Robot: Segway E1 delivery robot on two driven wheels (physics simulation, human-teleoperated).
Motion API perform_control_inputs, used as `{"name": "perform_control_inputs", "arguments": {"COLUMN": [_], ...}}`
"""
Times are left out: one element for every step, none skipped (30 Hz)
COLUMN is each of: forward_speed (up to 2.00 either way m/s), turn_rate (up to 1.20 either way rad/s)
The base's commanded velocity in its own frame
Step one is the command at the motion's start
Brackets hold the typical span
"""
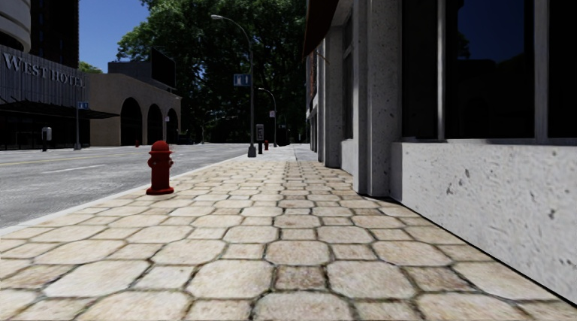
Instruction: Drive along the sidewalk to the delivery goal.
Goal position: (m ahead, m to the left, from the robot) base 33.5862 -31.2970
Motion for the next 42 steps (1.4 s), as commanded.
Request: {"name": "perform_control_inputs", "arguments": {"forward_speed": [2.00,2.00,2.00,2.00,2.00,2.00,2.00,2.00,2.00,2.00,2.00,2.00,2.00,2.00,2.00,2.00,2.00,2.00,2.00,2.00,2.00,2.00,2.00,2.00,2.00,2.00,2.00,2.00,2.00,2.00,2.00,2.00,2.00,2.00,2.00,2.00,2.00,2.00,2.00,2.00,2.00,2.00], "turn_rate": [0.00,0.00,0.00,0.00,0.00,0.00,0.00,0.00,-0.09,-0.19,-0.23,-0.24,-0.24,-0.24,-0.25,-0.25,-0.25,-0.24,-0.12,-0.02,0.00,0.00,0.00,0.00,0.00,0.00,0.00,0.00,0.00,0.00,0.00,0.00,0.00,0.00,0.00,0.00,0.00,0.00,0.00,0.00,0.00,0.00]}}
